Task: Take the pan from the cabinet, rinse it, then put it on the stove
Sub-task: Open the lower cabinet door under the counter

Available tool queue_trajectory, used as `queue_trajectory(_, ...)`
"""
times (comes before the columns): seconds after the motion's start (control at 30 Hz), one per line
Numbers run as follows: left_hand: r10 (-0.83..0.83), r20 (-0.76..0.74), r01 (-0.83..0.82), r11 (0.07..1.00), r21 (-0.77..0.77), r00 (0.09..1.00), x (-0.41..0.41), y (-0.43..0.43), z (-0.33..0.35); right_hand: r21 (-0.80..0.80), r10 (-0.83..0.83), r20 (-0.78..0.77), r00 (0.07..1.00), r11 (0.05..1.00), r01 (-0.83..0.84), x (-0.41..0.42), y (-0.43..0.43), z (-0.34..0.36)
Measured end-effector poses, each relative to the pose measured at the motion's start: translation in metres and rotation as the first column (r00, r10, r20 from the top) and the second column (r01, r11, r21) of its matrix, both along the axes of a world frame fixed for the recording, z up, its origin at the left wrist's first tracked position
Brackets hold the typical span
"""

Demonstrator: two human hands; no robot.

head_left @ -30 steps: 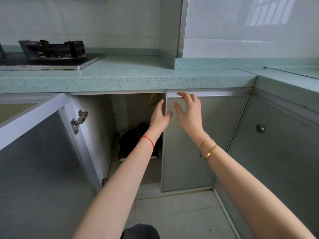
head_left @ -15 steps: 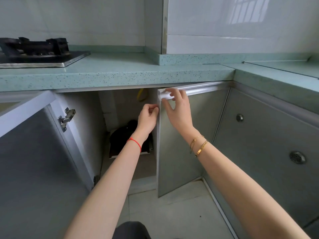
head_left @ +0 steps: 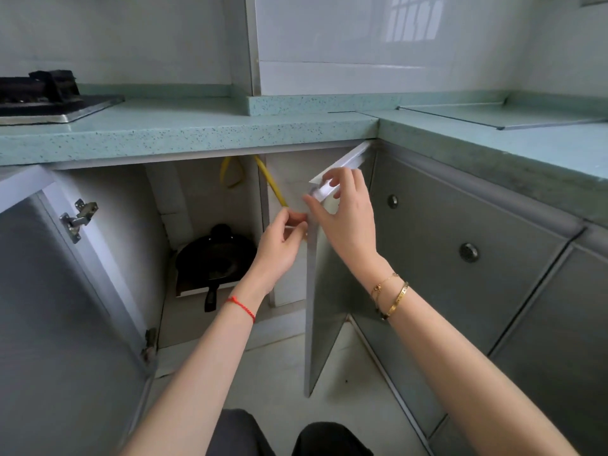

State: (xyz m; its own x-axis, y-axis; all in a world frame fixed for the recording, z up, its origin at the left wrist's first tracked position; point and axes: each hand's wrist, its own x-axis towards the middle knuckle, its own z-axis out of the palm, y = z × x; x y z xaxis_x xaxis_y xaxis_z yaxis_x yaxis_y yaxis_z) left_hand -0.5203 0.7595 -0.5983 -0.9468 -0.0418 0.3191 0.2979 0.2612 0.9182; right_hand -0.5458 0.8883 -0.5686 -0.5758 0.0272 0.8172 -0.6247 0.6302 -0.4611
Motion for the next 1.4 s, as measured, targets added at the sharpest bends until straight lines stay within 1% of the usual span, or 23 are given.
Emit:
queue_trajectory(0.1,-0.058,-0.019,0.058,0.998,-0.019,0.998,0.007,0.022,0.003,-0.018,-0.071,-0.019,0.997,0.997,0.071,0.012,0.021,0.002)
queue_trajectory(0.3,-0.110,0.010,0.110,0.993,0.042,0.994,0.004,0.067,0.001,0.035,-0.236,-0.069,0.969,0.970,0.239,0.031,0.062,0.000)
queue_trajectory(0.4,-0.159,-0.023,0.160,0.986,0.040,0.987,0.003,0.093,-0.001,0.031,-0.300,-0.057,0.952,0.953,0.302,0.040,0.085,0.000)
queue_trajectory(0.5,-0.166,-0.059,0.166,0.986,0.011,0.984,0.000,0.121,-0.002,0.064,-0.377,-0.087,0.922,0.922,0.383,0.045,0.111,0.001)
queue_trajectory(0.6,-0.182,-0.086,0.184,0.983,0.024,0.980,-0.005,0.149,-0.002,0.114,-0.468,-0.137,0.873,0.868,0.484,0.046,0.133,0.003)
queue_trajectory(0.7,-0.190,-0.115,0.194,0.981,0.025,0.975,-0.009,0.176,-0.003,0.175,-0.562,-0.150,0.814,0.795,0.581,0.045,0.153,0.005)
queue_trajectory(0.87,-0.145,-0.124,0.151,0.987,0.046,0.982,-0.019,0.209,-0.005,0.250,-0.710,-0.191,0.678,0.633,0.733,0.039,0.176,0.005)
queue_trajectory(0.93,-0.132,-0.123,0.139,0.989,0.054,0.984,-0.021,0.219,-0.004,0.266,-0.742,-0.202,0.640,0.587,0.764,0.036,0.182,0.004)
queue_trajectory(1.03,-0.113,-0.132,0.121,0.991,0.059,0.985,-0.022,0.227,-0.004,0.292,-0.762,-0.186,0.620,0.560,0.775,0.035,0.186,0.004)
queue_trajectory(1.17,-0.099,-0.126,0.107,0.992,0.059,0.987,-0.025,0.236,-0.005,0.318,-0.773,-0.165,0.612,0.546,0.775,0.036,0.188,0.008)
queue_trajectory(1.4,-0.105,-0.100,0.108,0.994,0.024,0.989,-0.026,0.243,-0.002,0.320,-0.777,-0.176,0.604,0.536,0.782,0.038,0.188,0.014)
